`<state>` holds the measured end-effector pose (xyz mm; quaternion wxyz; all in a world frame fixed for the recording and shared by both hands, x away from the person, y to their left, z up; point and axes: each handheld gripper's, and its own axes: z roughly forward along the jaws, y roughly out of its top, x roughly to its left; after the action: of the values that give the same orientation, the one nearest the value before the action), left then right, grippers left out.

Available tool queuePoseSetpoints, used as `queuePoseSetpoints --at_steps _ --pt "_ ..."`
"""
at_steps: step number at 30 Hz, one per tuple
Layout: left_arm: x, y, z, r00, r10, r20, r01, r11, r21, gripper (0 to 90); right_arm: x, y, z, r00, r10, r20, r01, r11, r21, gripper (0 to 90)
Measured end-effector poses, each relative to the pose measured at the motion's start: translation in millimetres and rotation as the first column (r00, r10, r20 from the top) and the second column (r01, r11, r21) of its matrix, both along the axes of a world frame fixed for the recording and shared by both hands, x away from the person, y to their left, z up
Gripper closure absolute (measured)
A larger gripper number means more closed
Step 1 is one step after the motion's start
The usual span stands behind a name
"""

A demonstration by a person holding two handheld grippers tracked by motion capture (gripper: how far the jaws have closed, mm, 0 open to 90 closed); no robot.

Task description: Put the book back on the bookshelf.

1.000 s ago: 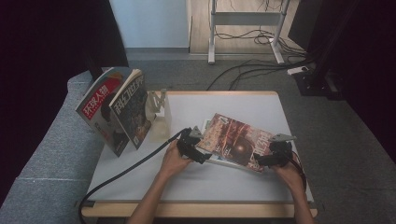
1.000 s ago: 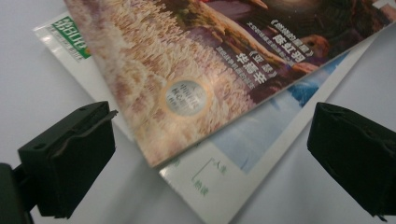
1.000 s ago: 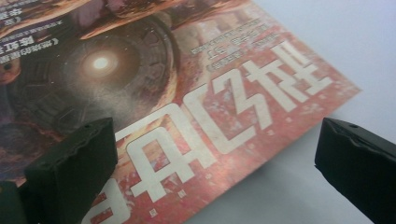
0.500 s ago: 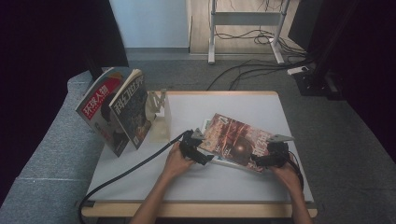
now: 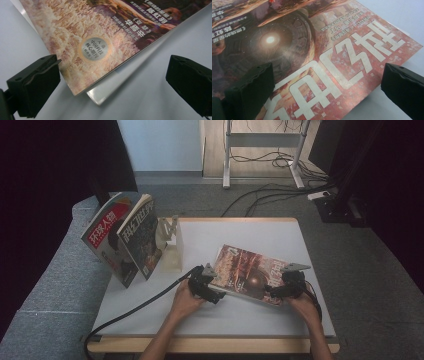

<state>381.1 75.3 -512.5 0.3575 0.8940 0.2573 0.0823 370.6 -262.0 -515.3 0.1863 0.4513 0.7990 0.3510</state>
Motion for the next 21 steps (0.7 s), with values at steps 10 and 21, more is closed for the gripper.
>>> queuePoseSetpoints --at_steps 10,21 --pt "-22.9 16.5 0.5 0.9993 -0.006 -0.037 0.005 0.9992 -0.04 0.0 9.5 13.0 0.5 0.9997 0.024 -0.003 -0.024 1.0 -0.005 0.0" --pt "-52.5 17.0 -0.7 0.998 -0.043 -0.046 0.044 0.9989 0.018 0.0 25.5 26.5 1.4 0.9988 0.045 -0.018 -0.045 0.999 -0.007 0.0"
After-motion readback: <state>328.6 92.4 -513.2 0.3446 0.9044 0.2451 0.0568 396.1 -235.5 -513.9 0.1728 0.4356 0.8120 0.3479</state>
